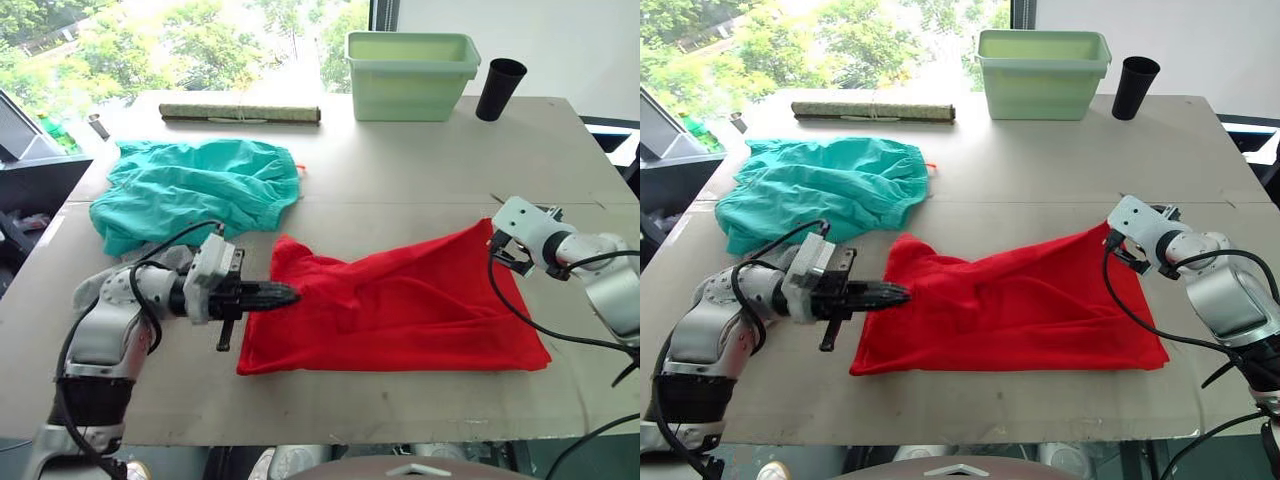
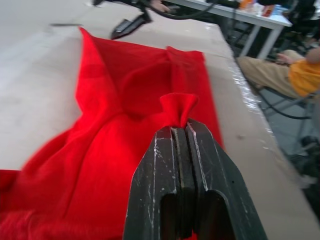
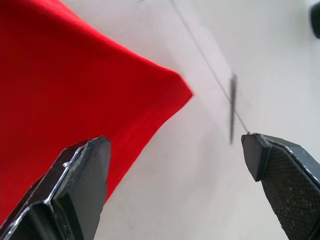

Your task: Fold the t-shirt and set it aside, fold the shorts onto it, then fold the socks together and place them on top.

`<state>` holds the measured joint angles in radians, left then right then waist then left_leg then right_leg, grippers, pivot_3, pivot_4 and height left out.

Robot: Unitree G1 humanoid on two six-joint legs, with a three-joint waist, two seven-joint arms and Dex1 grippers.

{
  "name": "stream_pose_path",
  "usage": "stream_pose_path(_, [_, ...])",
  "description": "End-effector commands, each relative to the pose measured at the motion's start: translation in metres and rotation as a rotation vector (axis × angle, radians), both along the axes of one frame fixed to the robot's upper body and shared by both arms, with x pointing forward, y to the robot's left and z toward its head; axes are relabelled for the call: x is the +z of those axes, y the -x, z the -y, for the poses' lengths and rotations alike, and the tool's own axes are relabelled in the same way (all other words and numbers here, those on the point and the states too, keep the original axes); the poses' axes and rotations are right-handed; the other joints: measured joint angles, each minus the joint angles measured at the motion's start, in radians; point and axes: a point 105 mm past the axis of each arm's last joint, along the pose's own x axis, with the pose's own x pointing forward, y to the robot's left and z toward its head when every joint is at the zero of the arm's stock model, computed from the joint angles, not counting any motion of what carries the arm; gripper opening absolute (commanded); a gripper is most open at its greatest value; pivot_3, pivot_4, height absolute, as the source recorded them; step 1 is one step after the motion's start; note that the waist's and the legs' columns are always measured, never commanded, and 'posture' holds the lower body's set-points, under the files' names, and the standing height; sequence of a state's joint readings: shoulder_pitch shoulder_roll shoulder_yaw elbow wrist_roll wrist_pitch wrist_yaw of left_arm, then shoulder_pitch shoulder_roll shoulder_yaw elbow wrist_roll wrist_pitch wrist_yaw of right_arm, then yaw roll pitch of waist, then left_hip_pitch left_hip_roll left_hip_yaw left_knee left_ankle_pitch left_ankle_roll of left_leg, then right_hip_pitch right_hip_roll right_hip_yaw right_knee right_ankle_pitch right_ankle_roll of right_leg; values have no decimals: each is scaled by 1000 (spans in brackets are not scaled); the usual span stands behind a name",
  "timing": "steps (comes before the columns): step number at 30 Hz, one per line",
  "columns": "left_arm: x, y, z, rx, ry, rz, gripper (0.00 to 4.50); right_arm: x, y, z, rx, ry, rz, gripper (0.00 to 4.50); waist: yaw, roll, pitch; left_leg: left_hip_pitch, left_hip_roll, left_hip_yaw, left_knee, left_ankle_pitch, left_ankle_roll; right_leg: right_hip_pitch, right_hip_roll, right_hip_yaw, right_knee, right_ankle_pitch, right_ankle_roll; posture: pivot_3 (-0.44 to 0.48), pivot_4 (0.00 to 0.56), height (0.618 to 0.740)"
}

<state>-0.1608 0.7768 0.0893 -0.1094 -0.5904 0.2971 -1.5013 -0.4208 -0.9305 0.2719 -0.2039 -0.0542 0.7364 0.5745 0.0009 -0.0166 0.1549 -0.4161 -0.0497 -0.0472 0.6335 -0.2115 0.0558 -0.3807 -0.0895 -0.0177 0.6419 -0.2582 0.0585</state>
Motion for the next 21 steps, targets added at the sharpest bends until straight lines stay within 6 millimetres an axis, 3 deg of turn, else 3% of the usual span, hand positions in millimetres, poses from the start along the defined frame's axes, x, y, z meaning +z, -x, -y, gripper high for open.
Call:
stream_pose_path(1, [12, -5, -6, 35, 11, 58, 0, 12, -2, 0, 35, 35, 35, 4420, 1, 0, 0, 0, 0, 0, 0, 0, 0, 0, 0, 0, 0, 0, 0, 0, 150, 731])
stream_pose_path(6, [15, -7, -8, 60, 18, 66, 0, 10, -5, -2, 75, 62, 53, 4420, -1, 0, 0, 0, 0, 0, 0, 0, 0, 0, 0, 0, 0, -2, -3, 0, 150, 731])
stream_pose_path(21, [6, 9, -17, 34, -32, 15, 0, 10, -17, -16, 209, 128, 95, 4420, -9, 1, 1, 0, 0, 0, 0, 0, 0, 0, 0, 0, 0, 0, 0, 0, 150, 731])
